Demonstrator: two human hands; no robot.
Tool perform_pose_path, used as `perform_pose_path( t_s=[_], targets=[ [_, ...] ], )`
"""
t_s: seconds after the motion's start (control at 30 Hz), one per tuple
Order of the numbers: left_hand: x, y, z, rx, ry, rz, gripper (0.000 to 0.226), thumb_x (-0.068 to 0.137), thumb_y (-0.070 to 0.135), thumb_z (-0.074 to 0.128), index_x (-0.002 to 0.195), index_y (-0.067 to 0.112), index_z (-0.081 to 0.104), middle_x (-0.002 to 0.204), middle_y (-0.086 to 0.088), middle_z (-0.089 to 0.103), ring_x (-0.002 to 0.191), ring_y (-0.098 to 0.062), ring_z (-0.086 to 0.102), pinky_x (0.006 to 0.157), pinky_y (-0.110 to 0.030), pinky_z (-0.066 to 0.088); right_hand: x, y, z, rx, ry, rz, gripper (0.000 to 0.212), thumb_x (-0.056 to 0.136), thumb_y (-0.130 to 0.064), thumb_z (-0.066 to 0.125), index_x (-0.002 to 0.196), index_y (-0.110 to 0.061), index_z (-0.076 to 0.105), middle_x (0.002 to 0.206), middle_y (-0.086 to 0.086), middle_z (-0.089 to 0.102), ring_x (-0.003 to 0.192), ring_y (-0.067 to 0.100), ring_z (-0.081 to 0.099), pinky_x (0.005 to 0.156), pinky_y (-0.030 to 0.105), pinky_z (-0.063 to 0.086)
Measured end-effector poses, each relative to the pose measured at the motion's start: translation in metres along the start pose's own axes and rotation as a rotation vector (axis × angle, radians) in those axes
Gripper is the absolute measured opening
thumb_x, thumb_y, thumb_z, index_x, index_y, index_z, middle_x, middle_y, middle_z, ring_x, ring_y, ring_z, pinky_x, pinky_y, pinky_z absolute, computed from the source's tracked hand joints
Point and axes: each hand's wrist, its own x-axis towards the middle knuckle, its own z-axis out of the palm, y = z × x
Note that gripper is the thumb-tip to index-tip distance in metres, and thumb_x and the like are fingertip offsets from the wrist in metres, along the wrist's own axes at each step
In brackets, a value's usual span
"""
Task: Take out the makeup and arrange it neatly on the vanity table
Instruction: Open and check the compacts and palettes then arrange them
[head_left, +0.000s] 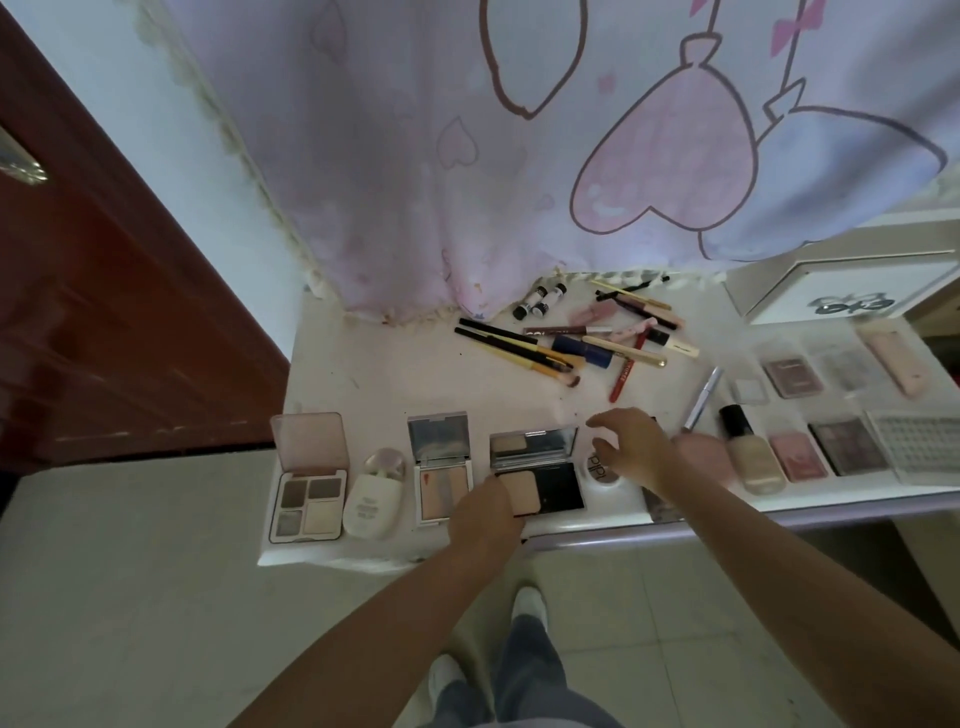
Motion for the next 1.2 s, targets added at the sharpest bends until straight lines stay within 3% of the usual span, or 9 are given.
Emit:
perform_pose_path(
  t_s=[0.13,0.27,0.4,0.5,0.63,0.73,0.93,1.07,1.2],
  targets=[
    [-0.007,-0.009,-0.003,0.044,0.028,0.077,0.023,0.091,0.022,0.049,0.112,0.013,0.053,0.108,-0.007,0.062,0.097,-0.019,0.059,0.081,-0.03,0.051,-0.013,0.007,0.022,-0.316,-0.237,0.01,0.06,0.085,-0.033,0.059,0.139,-0.021,0.035,0.142,0.004,0.039,0.127,0.026,0.037,0.104,0.039,0.036],
    [-0.016,-0.015,-0.011,0.049,0.047,0.151,0.033,0.092,0.024,0.048,0.124,0.013,0.047,0.12,-0.006,0.055,0.107,-0.019,0.054,0.086,-0.026,0.044,-0.015,0.002,0.028,-0.29,-0.252,0.005,0.053,0.086,-0.026,0.058,0.135,-0.017,0.039,0.134,0.008,0.044,0.119,0.024,0.043,0.098,0.031,0.039],
    [-0.016,-0.012,-0.029,-0.005,0.087,0.258,0.038,0.092,0.026,0.05,0.128,0.014,0.047,0.124,-0.005,0.054,0.109,-0.016,0.052,0.088,-0.021,0.039,-0.029,-0.004,0.004,0.04,-0.172,0.148,0.062,0.083,-0.032,0.064,0.137,-0.018,0.039,0.132,0.007,0.046,0.115,0.019,0.049,0.095,0.026,0.039],
    [-0.016,0.004,-0.046,-0.116,0.137,0.411,0.037,0.092,0.027,0.05,0.127,0.016,0.048,0.121,-0.004,0.056,0.103,-0.013,0.054,0.089,-0.021,0.042,-0.058,-0.013,-0.025,0.411,-0.039,0.267,0.053,0.083,-0.038,0.063,0.13,-0.018,0.049,0.098,-0.006,0.063,0.08,0.004,0.062,0.074,0.012,0.046],
    [-0.02,0.042,-0.057,-0.237,0.206,0.677,0.041,0.093,0.029,0.05,0.131,0.015,0.045,0.126,-0.005,0.052,0.109,-0.015,0.053,0.096,-0.032,0.046,-0.098,-0.028,-0.044,0.977,0.061,0.297,0.031,0.092,-0.029,0.049,0.112,-0.007,0.058,0.066,-0.005,0.07,0.068,0.015,0.068,0.087,0.044,0.048],
    [-0.031,0.069,-0.052,-0.107,0.297,0.878,0.05,0.092,0.042,0.041,0.13,0.009,0.046,0.126,-0.008,0.053,0.11,-0.018,0.053,0.094,-0.028,0.045,-0.119,-0.046,-0.048,1.268,0.119,0.324,0.034,0.098,-0.031,0.035,0.098,-0.005,0.056,0.067,0.008,0.065,0.057,0.021,0.06,0.058,0.032,0.048],
    [-0.042,0.083,-0.037,0.107,0.359,1.043,0.041,0.086,0.035,0.039,0.104,0.007,0.062,0.097,-0.006,0.065,0.08,-0.018,0.063,0.066,-0.023,0.055,-0.126,-0.056,-0.045,1.339,0.078,0.48,0.045,0.099,-0.034,0.025,0.073,-0.01,0.052,0.048,0.003,0.054,0.041,0.014,0.048,0.043,0.023,0.038],
    [-0.028,0.085,-0.03,0.073,0.309,0.998,0.041,0.089,0.033,0.036,0.107,0.004,0.058,0.103,-0.01,0.061,0.088,-0.02,0.06,0.074,-0.029,0.054,-0.113,-0.045,-0.044,1.328,-0.001,0.56,0.052,0.098,-0.042,0.026,0.069,-0.009,0.053,0.042,0.002,0.054,0.036,0.014,0.048,0.044,0.023,0.037],
    [-0.015,0.094,-0.02,0.061,0.289,0.883,0.052,0.088,0.042,0.019,0.11,0.009,0.053,0.107,-0.006,0.053,0.093,-0.015,0.048,0.082,-0.019,0.036,-0.097,-0.031,-0.049,1.339,-0.05,0.675,0.05,0.096,-0.046,0.033,0.071,-0.008,0.055,0.044,0.006,0.056,0.041,0.017,0.05,0.049,0.024,0.04]
  ],
)
